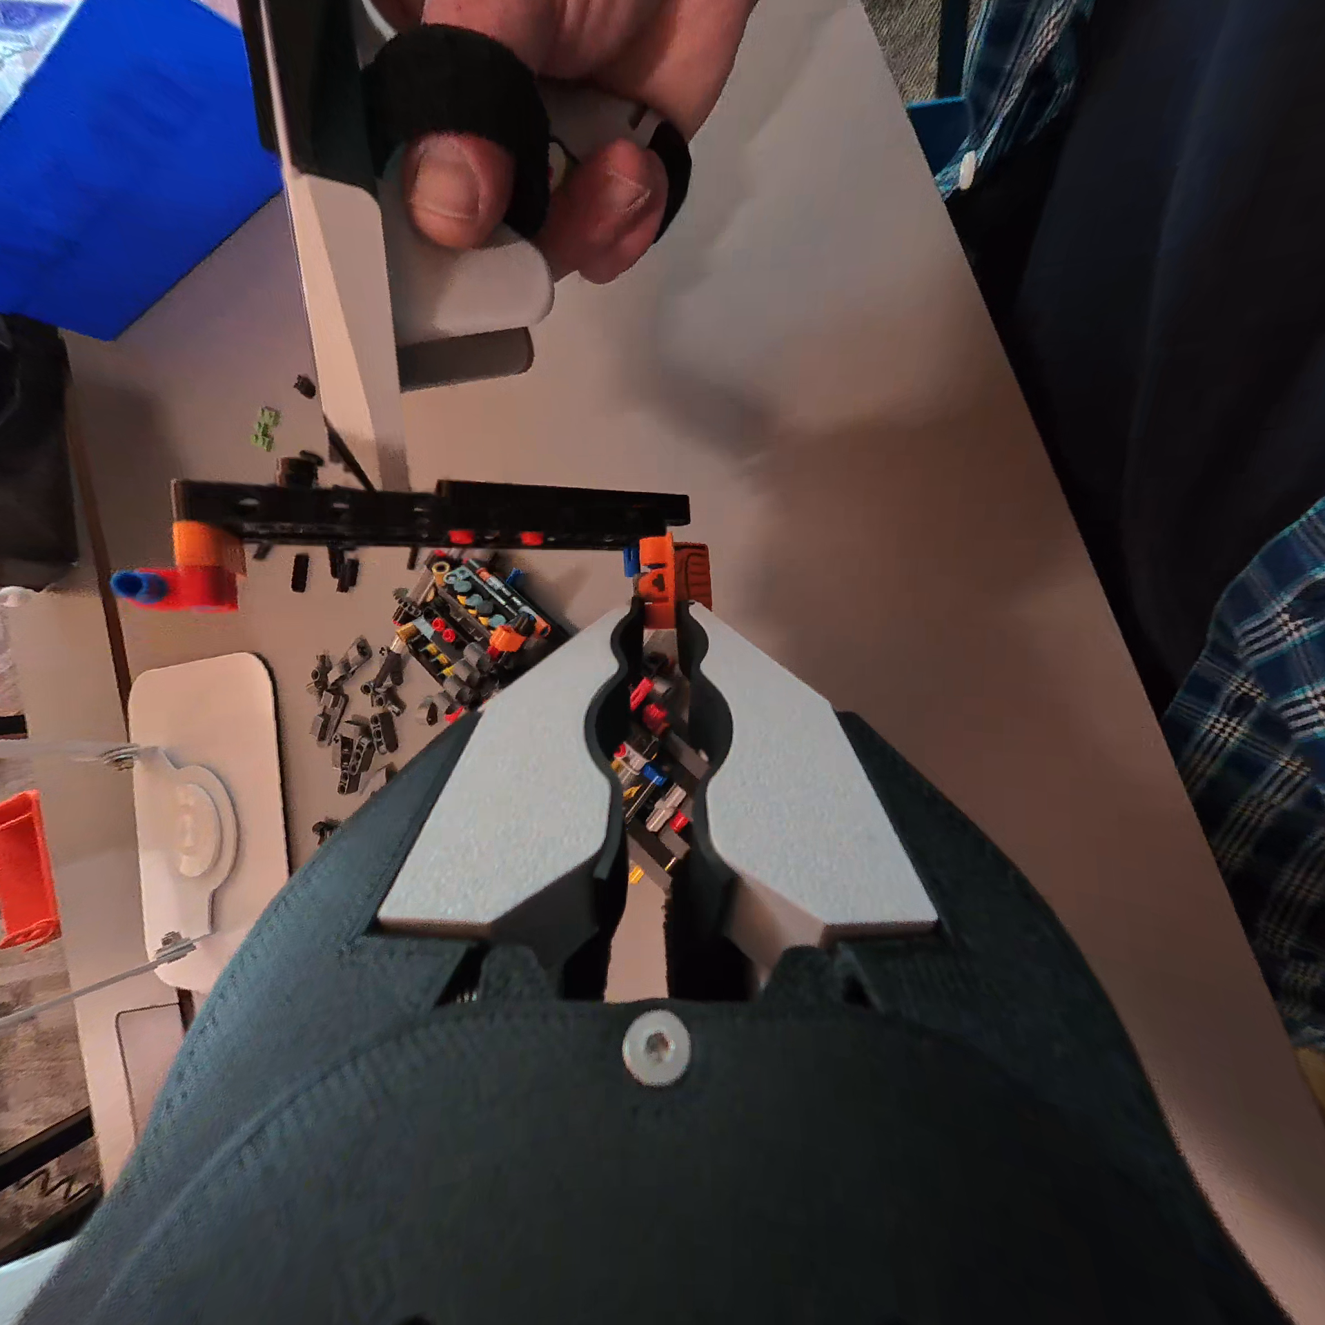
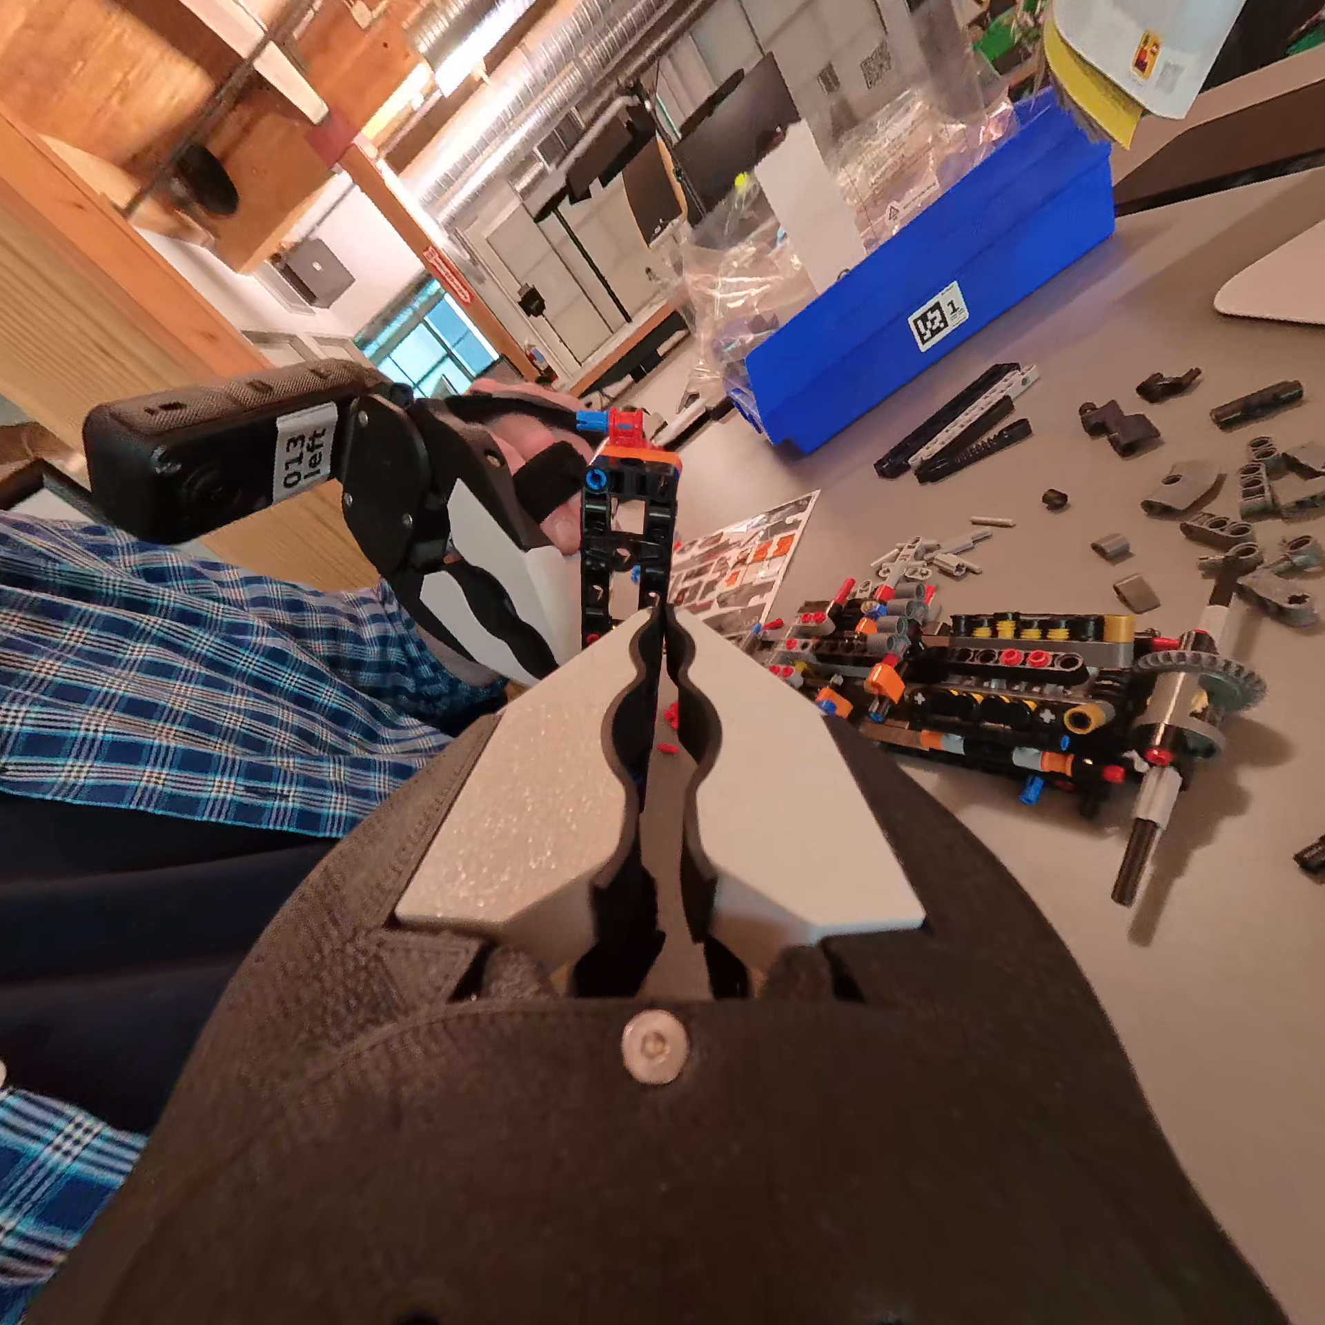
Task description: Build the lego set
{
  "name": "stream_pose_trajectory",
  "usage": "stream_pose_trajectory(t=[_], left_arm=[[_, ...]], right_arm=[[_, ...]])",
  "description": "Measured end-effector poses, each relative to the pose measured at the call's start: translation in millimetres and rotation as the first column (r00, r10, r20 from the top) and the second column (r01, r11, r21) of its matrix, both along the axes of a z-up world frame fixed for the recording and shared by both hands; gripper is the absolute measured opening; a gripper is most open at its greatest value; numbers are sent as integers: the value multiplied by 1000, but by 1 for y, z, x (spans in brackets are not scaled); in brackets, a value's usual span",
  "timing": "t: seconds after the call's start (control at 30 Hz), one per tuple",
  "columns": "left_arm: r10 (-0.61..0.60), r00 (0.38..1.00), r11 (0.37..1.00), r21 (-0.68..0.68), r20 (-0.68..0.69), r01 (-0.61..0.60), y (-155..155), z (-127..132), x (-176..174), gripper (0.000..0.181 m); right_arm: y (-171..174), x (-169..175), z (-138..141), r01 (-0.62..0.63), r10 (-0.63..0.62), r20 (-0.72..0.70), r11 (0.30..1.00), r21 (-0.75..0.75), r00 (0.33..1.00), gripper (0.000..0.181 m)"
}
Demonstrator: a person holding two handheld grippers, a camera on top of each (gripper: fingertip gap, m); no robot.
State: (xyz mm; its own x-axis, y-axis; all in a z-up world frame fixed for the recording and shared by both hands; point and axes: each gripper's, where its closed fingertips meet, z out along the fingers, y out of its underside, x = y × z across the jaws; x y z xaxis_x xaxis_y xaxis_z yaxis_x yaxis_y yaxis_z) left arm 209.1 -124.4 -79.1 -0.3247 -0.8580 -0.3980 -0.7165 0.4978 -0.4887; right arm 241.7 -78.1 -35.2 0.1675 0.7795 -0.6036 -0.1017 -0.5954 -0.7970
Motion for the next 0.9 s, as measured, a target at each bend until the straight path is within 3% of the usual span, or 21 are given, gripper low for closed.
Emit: stream_pose_trajectory(t=[0.17,0.43,0.6,0.9], left_arm=[[-23,999,999,-28,-32,22,-7,-11,5,7],[-167,981,976,-158,-97,151,-47,-48,26,7],[-255,964,935,-274,-79,225,-64,-55,37,7],[-181,978,935,-328,-105,138,-49,-60,35,18]], right_arm=[[-14,13,-2,-5,4,51,1000,7,999,0],[-28,53,-38,72,-74,260,997,15,963,2],[-35,70,-59,85,-90,370,996,31,925,7],[-39,81,-78,39,-76,477,995,88,876,24]])
